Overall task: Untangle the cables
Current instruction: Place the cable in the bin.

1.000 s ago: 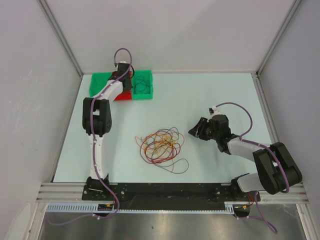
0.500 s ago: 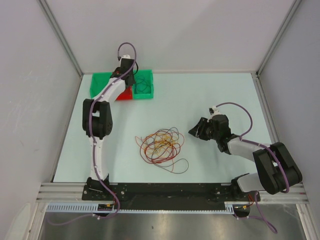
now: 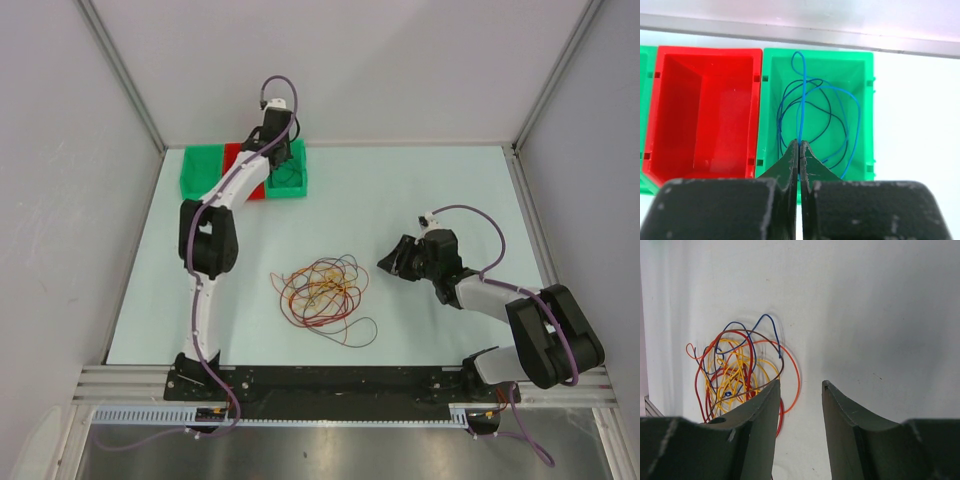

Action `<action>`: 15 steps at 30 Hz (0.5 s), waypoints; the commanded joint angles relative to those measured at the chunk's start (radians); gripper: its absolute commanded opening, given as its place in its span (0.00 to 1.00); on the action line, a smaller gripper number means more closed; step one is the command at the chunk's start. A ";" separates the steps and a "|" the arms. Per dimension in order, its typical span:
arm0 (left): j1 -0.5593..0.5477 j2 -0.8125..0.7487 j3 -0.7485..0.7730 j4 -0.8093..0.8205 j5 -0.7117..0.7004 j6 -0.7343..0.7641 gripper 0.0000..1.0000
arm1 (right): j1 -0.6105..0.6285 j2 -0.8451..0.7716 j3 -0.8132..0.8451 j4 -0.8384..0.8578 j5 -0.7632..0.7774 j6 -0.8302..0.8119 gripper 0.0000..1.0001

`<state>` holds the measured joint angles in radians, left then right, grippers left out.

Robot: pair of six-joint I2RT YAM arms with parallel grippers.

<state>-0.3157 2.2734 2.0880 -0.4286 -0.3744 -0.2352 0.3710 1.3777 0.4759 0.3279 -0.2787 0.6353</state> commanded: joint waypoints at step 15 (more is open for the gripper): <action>0.024 0.118 0.040 0.013 0.097 -0.039 0.01 | -0.007 0.003 -0.002 0.045 -0.020 -0.002 0.43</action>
<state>-0.3073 2.3844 2.0892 -0.4419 -0.3347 -0.2440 0.3698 1.3781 0.4747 0.3283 -0.2878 0.6357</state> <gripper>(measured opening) 0.008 0.435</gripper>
